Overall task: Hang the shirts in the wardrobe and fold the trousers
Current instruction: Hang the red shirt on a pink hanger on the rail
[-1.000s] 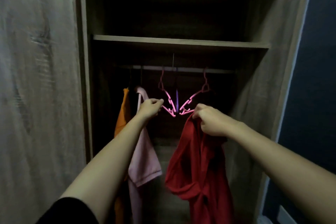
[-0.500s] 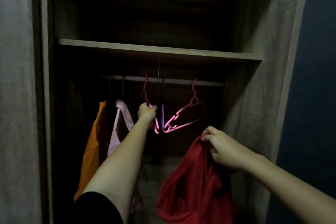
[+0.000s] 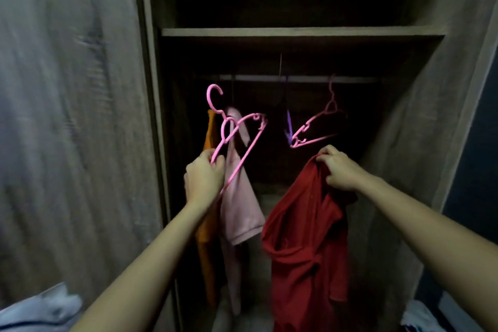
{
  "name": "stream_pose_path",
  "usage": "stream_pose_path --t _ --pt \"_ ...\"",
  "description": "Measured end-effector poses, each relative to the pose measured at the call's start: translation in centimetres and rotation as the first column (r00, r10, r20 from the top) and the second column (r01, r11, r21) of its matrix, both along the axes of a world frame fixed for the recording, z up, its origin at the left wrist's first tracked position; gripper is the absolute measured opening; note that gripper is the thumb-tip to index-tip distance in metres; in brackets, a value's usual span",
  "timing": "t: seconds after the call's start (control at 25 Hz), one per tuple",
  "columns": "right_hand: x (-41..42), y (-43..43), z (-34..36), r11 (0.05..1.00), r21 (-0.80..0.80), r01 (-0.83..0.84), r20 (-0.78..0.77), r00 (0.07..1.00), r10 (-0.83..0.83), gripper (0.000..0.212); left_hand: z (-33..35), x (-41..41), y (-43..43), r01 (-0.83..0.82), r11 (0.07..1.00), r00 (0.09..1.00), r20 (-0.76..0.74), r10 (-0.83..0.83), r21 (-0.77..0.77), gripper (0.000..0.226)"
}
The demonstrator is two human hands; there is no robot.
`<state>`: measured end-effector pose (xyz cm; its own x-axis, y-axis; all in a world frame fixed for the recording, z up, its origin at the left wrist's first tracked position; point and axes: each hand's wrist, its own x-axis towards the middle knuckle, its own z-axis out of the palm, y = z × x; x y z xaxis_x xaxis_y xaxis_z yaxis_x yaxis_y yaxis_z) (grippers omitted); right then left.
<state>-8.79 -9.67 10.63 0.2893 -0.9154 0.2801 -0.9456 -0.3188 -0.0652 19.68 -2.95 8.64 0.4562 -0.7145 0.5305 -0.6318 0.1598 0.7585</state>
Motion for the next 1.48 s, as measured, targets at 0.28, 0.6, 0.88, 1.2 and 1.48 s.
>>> stream_pose_path --t 0.28,0.6,0.88,1.2,1.48 --pt "1.1 1.1 -2.4 0.995 0.038 0.095 -0.091 0.992 -0.091 0.071 -1.1 5.8 10.1 0.141 0.990 0.975 0.167 -0.144 0.029 0.024" --pt "8.2 4.5 1.0 0.972 -0.003 -0.235 -0.209 0.951 0.229 0.072 -4.4 3.2 7.5 0.333 0.942 0.887 0.349 -0.303 -0.030 0.028" --pt "5.9 7.1 3.7 0.861 -0.382 -0.335 -0.330 0.920 0.211 0.073 -6.4 3.4 5.9 0.443 0.833 0.896 0.183 -0.404 -0.331 0.038" --pt "5.8 7.1 5.7 0.766 -0.593 -0.250 -0.100 0.966 0.238 0.063 -11.8 -1.4 7.1 0.322 0.898 0.846 0.518 -0.129 -0.301 0.023" --pt "0.3 7.8 5.1 0.741 -0.607 -0.287 -0.096 0.952 0.290 0.077 -10.7 5.2 3.1 0.617 0.719 0.782 -0.144 -0.606 0.321 0.059"
